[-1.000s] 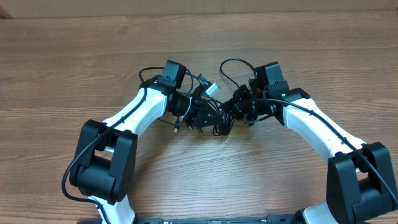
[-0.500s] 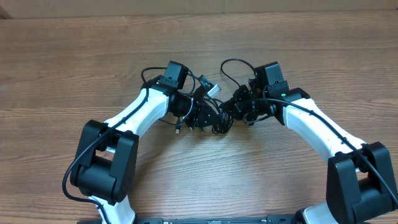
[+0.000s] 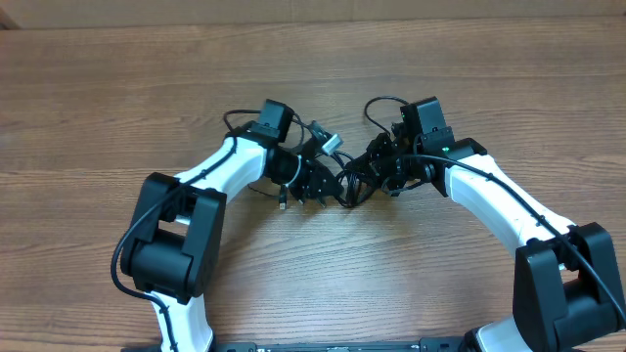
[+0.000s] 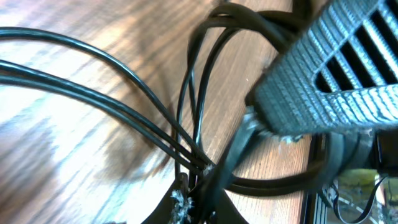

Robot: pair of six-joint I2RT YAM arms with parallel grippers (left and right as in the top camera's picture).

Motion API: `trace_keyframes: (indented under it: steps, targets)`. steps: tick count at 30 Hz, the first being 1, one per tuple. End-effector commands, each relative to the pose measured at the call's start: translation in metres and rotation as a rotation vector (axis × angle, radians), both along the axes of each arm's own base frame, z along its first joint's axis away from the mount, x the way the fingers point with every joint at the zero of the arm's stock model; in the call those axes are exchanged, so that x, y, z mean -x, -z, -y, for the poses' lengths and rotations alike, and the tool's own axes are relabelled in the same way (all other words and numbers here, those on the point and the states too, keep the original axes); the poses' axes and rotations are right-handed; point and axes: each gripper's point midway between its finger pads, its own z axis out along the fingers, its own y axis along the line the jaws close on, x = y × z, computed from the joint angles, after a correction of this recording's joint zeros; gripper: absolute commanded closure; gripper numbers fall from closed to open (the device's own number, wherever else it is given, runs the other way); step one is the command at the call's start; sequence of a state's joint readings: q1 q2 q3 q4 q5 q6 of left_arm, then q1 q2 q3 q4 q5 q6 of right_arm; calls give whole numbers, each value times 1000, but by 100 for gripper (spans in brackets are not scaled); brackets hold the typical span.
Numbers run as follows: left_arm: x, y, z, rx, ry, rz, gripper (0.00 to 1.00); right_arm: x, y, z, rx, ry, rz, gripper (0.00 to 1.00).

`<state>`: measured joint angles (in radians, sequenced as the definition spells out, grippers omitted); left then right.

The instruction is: Untangle cables

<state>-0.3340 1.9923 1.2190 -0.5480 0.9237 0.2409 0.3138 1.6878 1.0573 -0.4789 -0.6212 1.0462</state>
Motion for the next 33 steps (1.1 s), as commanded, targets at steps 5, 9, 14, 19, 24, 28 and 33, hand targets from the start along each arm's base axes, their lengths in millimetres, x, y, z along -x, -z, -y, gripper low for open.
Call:
trace_keyframes:
  steps: [5,9,14,19,24,28,33]
  targets:
    - [-15,-13,-18,117,-60,-41,91,-3,-4,-1,-10,1,22,79]
    - [-18,-13,-17,121,-58,-19,90,-4,-4,-1,-11,1,26,77]
    - [-13,-3,-15,68,-42,-10,81,-3,-3,-1,-8,0,21,77]
    - [-12,-4,-10,70,-36,-9,80,5,1,2,31,-100,81,72]
    - [-12,-5,-9,78,-33,-11,80,14,5,2,79,-258,182,62]
    - [-12,-7,-8,88,-44,-25,79,19,6,-6,116,-460,361,55]
    - [-14,-8,-8,86,-70,-54,79,25,6,-15,147,-657,538,56]
